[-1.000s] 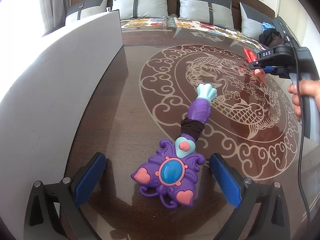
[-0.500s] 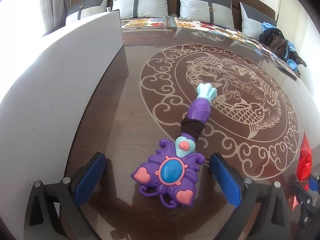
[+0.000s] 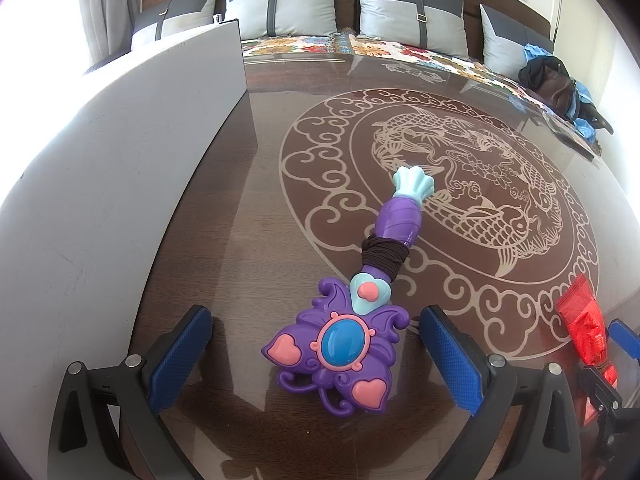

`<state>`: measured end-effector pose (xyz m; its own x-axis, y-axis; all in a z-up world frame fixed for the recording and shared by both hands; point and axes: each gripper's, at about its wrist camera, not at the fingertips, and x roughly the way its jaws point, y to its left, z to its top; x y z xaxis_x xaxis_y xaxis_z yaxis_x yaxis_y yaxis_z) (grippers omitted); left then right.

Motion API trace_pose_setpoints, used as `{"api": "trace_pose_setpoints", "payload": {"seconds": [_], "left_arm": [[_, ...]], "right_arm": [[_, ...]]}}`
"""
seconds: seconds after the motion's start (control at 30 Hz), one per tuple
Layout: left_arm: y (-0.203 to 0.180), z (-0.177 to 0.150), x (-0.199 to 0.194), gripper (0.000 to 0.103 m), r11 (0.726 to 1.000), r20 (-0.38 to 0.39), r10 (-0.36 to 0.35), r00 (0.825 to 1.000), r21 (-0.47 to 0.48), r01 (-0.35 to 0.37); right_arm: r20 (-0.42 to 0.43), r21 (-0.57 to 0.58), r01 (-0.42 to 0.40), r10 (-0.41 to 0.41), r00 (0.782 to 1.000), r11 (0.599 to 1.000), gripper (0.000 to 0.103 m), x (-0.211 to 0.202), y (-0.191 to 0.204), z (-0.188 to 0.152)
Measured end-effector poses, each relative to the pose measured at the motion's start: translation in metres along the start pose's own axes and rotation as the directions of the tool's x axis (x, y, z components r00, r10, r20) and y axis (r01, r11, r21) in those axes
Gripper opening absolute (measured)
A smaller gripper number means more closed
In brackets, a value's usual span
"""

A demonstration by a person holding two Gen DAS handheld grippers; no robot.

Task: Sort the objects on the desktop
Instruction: 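Lift the wand with the left tool while the right tool holds the candy packet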

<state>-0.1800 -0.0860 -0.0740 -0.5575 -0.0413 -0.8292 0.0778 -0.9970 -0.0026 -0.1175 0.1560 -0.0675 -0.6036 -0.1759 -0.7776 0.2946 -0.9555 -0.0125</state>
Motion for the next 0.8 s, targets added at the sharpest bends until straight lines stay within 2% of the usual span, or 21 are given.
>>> {"api": "trace_pose_setpoints", "payload": {"seconds": [0.8], "left_arm": [[-0.0002, 0.0, 0.0002, 0.103, 1.0, 0.0, 0.0, 1.0, 0.0, 0.0]], "right_arm": [[-0.012, 0.019, 0.025, -0.025, 1.0, 1.0, 0.087, 0.0028, -0.0019, 0.0017]]}}
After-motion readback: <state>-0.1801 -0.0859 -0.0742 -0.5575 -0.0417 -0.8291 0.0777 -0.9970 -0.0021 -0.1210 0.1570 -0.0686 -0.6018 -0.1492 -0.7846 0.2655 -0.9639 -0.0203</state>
